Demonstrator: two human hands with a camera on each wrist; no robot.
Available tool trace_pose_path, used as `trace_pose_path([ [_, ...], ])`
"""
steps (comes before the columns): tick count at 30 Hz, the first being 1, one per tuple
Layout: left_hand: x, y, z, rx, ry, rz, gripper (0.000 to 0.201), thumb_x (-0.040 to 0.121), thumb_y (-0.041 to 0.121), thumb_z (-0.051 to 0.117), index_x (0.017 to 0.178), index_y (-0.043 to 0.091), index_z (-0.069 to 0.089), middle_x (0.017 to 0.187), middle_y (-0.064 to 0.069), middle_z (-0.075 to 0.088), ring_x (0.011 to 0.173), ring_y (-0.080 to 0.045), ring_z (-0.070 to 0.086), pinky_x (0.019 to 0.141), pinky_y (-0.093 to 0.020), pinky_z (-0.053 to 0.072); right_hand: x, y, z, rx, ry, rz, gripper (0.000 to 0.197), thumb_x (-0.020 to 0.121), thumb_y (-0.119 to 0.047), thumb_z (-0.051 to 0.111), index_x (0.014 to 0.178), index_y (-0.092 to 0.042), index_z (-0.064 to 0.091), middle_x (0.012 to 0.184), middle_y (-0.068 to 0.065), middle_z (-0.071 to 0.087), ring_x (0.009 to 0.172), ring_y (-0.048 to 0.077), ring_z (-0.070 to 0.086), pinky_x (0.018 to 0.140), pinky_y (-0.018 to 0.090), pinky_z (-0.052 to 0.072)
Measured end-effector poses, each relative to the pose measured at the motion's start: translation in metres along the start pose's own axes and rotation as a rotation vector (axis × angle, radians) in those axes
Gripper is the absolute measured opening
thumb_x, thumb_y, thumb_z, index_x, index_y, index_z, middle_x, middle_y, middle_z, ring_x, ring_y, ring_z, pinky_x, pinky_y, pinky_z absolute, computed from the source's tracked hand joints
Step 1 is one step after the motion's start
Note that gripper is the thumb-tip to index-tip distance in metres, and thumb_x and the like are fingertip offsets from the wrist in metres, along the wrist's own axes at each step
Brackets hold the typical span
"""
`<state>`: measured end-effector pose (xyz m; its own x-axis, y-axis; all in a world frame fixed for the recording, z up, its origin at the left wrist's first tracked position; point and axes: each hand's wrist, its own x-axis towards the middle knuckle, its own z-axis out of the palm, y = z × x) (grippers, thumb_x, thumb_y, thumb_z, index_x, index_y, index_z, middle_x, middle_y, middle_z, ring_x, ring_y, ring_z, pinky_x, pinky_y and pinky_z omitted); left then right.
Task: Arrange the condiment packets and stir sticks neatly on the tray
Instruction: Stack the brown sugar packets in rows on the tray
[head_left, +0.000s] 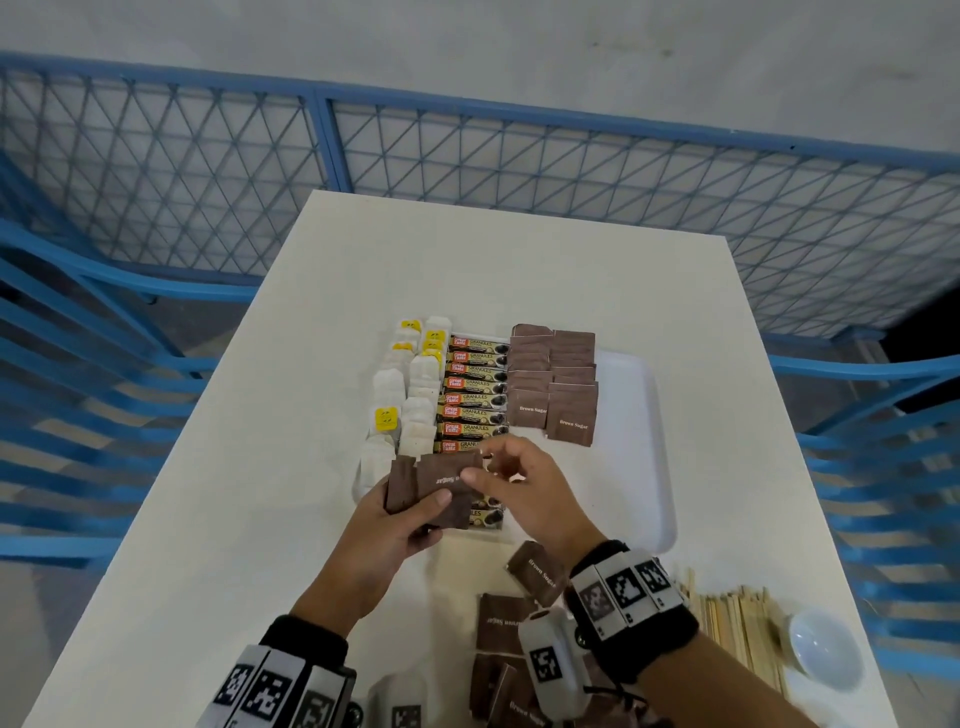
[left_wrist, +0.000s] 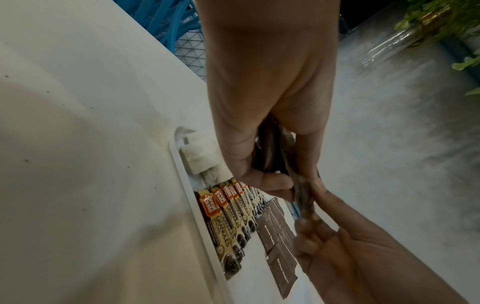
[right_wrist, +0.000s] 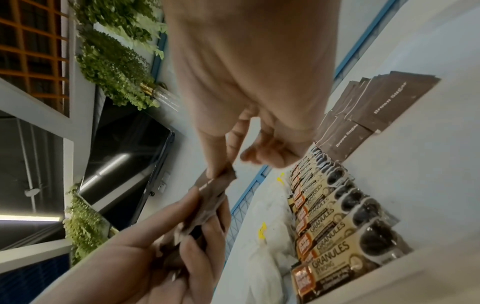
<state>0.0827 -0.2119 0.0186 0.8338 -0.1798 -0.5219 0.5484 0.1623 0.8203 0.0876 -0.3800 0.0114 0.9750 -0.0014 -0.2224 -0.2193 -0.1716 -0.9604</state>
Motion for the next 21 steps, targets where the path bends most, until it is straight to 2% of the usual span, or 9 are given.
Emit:
trace_pose_path([
  [2, 0.0, 0.001, -0.001, -0.046, 0.002, -0.005, 0.019, 0.086, 0.006, 0.061, 0.103, 0.015, 0.063, 0.083, 0.001, 0.074, 0.075, -0.01, 0.067, 0.062, -0.021, 0.053, -0.002, -0.003, -0.004, 0.068, 0.028, -0.006, 0.015, 0.083, -0.014, 0.068, 0.091, -0.025, 0.061, 0.062, -0.002, 0.047, 0.056, 0.007, 0.046, 0.055, 0.017, 0.042],
  [4, 0.001, 0.001, -0.002, -0.066, 0.0, -0.004, 0.018, 0.087, 0.007, 0.06, 0.103, 0.015, 0.062, 0.083, 0.002, 0.074, 0.074, -0.01, 0.067, 0.064, -0.023, 0.053, -0.005, -0.007, -0.008, 0.16, -0.021, 0.005, 0.011, 0.086, -0.011, 0.063, 0.096, -0.015, 0.06, 0.055, 0.001, 0.054, 0.047, 0.007, 0.048, 0.047, 0.015, 0.039],
  [7, 0.002, 0.001, -0.001, -0.064, -0.01, 0.002, 0.019, 0.087, 0.005, 0.06, 0.102, 0.016, 0.063, 0.085, 0.001, 0.074, 0.078, -0.011, 0.068, 0.067, -0.025, 0.052, -0.01, -0.012, -0.013, 0.288, -0.094, 0.051, 0.009, 0.089, -0.008, 0.058, 0.099, -0.009, 0.058, 0.071, 0.005, 0.071, 0.056, 0.014, 0.061, 0.048, 0.018, 0.041],
  [10, 0.002, -0.001, -0.001, -0.059, -0.007, -0.003, 0.018, 0.088, 0.003, 0.059, 0.1, 0.015, 0.063, 0.084, 0.0, 0.073, 0.076, -0.012, 0.067, 0.066, -0.024, 0.053, -0.013, -0.013, -0.019, 0.393, -0.086, 0.114, 0.013, 0.094, -0.016, 0.05, 0.093, -0.007, 0.06, 0.085, 0.009, 0.073, 0.066, 0.017, 0.065, 0.052, 0.02, 0.043],
  [12, 0.002, -0.002, -0.003, -0.059, 0.005, -0.011, 0.017, 0.088, 0.001, 0.058, 0.1, 0.013, 0.062, 0.081, -0.001, 0.072, 0.071, -0.011, 0.067, 0.062, -0.023, 0.053, -0.012, -0.01, -0.023, 0.419, -0.036, 0.133, 0.016, 0.093, -0.016, 0.05, 0.087, -0.005, 0.061, 0.082, 0.005, 0.072, 0.064, 0.015, 0.063, 0.051, 0.02, 0.044],
  [15, 0.002, -0.004, -0.005, -0.067, 0.024, -0.018, 0.02, 0.088, 0.002, 0.058, 0.105, 0.013, 0.061, 0.089, -0.003, 0.071, 0.075, -0.012, 0.068, 0.06, -0.021, 0.054, -0.004, 0.002, -0.034, 0.394, 0.051, 0.125, 0.005, 0.088, -0.003, 0.058, 0.085, -0.005, 0.061, 0.074, 0.003, 0.069, 0.062, 0.014, 0.06, 0.051, 0.019, 0.044],
  [18, 0.002, -0.003, -0.007, -0.07, 0.026, -0.021, 0.021, 0.089, 0.003, 0.057, 0.106, 0.014, 0.061, 0.094, -0.005, 0.071, 0.078, -0.014, 0.067, 0.061, -0.021, 0.054, 0.009, 0.015, -0.046, 0.317, 0.182, 0.135, 0.013, 0.084, 0.004, 0.061, 0.089, -0.008, 0.058, 0.078, 0.008, 0.065, 0.063, 0.015, 0.064, 0.054, 0.019, 0.05],
  [21, 0.002, -0.003, -0.007, -0.073, 0.029, -0.025, 0.021, 0.089, 0.003, 0.057, 0.105, 0.014, 0.061, 0.095, -0.005, 0.071, 0.079, -0.014, 0.067, 0.062, -0.022, 0.054, 0.025, 0.029, -0.055, 0.187, 0.329, 0.164, 0.025, 0.083, 0.003, 0.064, 0.096, -0.013, 0.049, 0.083, 0.008, 0.064, 0.065, 0.018, 0.065, 0.059, 0.022, 0.054],
])
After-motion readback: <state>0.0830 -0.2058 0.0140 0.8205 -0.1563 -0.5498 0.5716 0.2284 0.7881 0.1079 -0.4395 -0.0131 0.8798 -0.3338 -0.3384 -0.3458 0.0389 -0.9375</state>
